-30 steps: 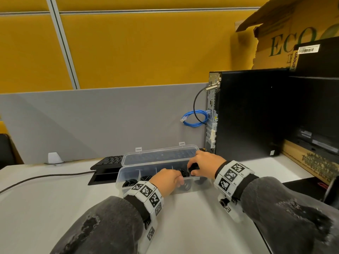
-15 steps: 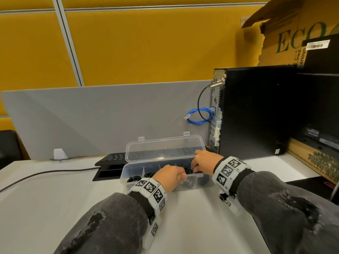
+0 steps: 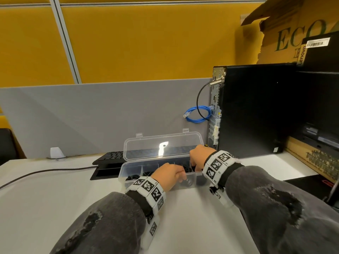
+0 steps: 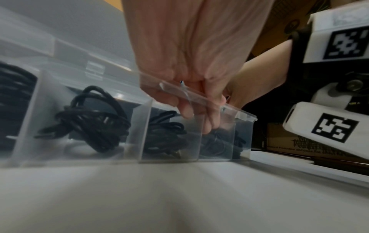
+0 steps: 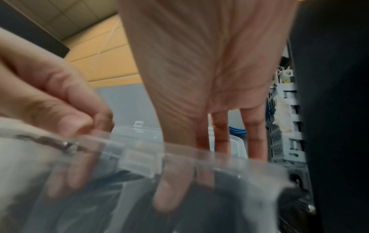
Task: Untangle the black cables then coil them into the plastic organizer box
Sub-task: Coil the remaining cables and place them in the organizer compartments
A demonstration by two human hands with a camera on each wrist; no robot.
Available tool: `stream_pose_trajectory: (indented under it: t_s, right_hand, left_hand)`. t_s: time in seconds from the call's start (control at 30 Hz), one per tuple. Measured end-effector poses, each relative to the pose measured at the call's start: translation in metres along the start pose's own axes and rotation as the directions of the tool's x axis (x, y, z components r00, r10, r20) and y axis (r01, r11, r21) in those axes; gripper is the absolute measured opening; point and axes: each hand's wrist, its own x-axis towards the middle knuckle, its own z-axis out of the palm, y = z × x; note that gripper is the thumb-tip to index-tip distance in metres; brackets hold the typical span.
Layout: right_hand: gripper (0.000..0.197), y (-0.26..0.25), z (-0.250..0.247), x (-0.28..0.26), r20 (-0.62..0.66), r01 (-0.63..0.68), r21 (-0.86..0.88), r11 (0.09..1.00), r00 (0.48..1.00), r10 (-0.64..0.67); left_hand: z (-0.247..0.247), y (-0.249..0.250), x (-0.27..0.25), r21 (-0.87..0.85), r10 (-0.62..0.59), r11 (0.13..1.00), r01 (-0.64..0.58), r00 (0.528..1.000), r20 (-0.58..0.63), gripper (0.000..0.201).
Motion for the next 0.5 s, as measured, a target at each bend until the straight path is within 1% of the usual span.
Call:
stream_pose_trajectory:
  t_s: [0.07,0.13,0.23,0.3,0.37,0.4,0.43,0.5]
  right_hand:
    - [0.024,-0.003,-0.001,0.002,0.011,-0.002,-0.005,1.0,1.0,0.002]
    - [0.027,-0.001,-0.001,0.002,0.011,0.004,0.033,0.999,1.0,-0.004]
    - [0.026,0.01,0.004,-0.005,-0.01,-0.003,0.19,0.982,1.0,0.005]
    - [0.035,0.021,0.01,-0.014,-0.079,-0.013,0.4,0.916,0.996,0.049]
    - [0.043,0.031,0.016,-0.027,-0.181,-0.02,0.567,0.823,0.972,0.148]
    - [0.044,0.034,0.019,-0.033,-0.226,-0.011,0.616,0.788,0.955,0.19]
    - [0.044,0.036,0.022,-0.037,-0.245,-0.009,0.652,0.758,0.944,0.222]
    - [0.043,0.035,0.029,-0.045,-0.214,-0.025,0.701,0.713,0.946,0.244]
  left_hand:
    - [-0.001,0.001,-0.003,-0.017,0.004,1.0,-0.004,1.0,-0.013,0.031]
    - [-0.003,0.003,-0.005,-0.047,0.001,0.999,-0.001,1.0,-0.019,0.029]
    - [-0.005,0.005,-0.01,-0.1,-0.005,0.995,-0.001,0.999,-0.052,0.023]
    - [-0.005,0.004,-0.013,-0.141,-0.005,0.99,-0.009,0.995,-0.098,0.019]
    - [-0.008,0.004,-0.017,-0.167,-0.012,0.986,-0.014,0.988,-0.154,0.015]
    - [-0.009,0.004,-0.02,-0.162,-0.014,0.987,-0.013,0.986,-0.169,0.015]
    - [-0.012,0.003,-0.023,-0.147,-0.015,0.989,-0.011,0.985,-0.172,0.015]
    - [-0.02,0.0,-0.034,-0.106,-0.041,0.994,0.023,0.985,-0.167,0.015]
